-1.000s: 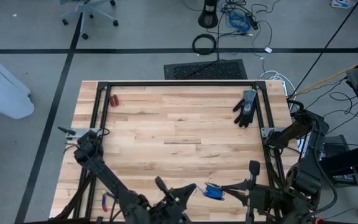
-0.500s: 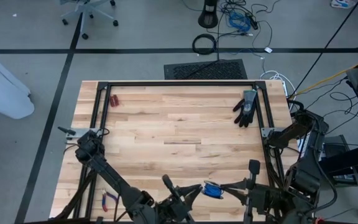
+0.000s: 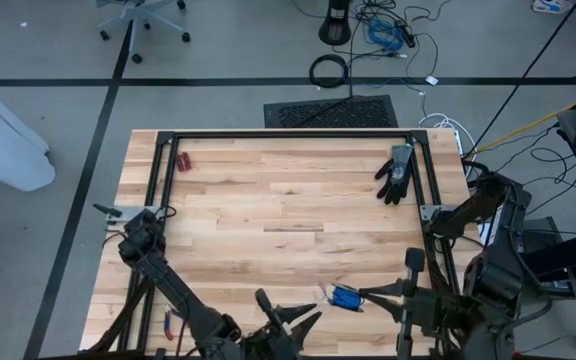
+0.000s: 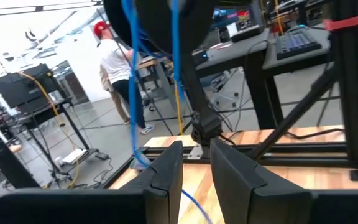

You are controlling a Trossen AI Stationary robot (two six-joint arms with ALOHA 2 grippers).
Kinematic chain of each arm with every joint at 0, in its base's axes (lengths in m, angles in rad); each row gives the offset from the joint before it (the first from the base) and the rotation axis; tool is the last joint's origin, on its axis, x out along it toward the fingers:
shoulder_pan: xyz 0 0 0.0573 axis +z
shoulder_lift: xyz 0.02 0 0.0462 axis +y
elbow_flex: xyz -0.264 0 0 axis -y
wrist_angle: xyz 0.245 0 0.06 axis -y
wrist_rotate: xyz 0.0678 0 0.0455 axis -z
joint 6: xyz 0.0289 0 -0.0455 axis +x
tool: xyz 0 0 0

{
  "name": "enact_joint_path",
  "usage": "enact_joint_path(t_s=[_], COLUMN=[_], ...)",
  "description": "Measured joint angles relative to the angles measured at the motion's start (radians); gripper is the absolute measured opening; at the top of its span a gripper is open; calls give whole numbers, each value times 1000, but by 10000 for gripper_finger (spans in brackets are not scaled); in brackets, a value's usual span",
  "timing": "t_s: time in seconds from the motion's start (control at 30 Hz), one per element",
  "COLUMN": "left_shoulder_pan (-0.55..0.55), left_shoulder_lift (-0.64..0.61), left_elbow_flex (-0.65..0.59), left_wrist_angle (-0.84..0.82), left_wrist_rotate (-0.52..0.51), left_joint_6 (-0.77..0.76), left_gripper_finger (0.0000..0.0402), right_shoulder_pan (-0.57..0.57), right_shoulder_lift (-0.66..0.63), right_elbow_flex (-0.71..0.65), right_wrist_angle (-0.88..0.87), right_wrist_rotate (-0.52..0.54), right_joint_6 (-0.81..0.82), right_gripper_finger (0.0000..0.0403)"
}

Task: Coil cords
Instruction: Coil the blue wire onto a spool

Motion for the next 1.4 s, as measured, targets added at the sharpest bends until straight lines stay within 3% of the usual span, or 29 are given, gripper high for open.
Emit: enact_joint_path(t_s=[0.23, 0.33, 0.47, 0.67, 0.73, 0.9, 1.1, 1.2, 1.4], left_shoulder_pan=[-24, -32, -45, -74, -77, -65, -26, -21, -21], left_shoulder_lift=[0, 8, 45, 81, 81, 81, 81, 81, 81], left_elbow_flex=[0, 1, 0, 0, 0, 0, 1, 1, 1], left_wrist_angle=[-31, -163, -321, -333, -334, -313, -310, -313, -316], left_wrist_rotate=[0, 6, -2, -211, -236, -236, -157, -99, -96], left_joint_6=[-61, -191, -226, -116, -74, -90, -411, -438, -445], left_gripper_finger=[89, 89, 89, 89, 89, 89, 89, 89, 89], right_shoulder_pan=[0, 0, 0, 1, 1, 0, 0, 0, 0], right_shoulder_lift=[-16, -18, -23, -25, -25, -25, -25, -25, -25], right_elbow_flex=[0, 0, 0, 0, 0, 0, 0, 0, 0], right_wrist_angle=[70, 101, 127, 129, 129, 129, 129, 129, 129], right_wrist_rotate=[9, 9, 9, -19, -20, -20, -15, -14, -14], right_joint_6=[-76, -111, -137, -133, -134, -134, -140, -140, -140], right_gripper_finger=[0, 0, 0, 0, 0, 0, 0, 0, 0])
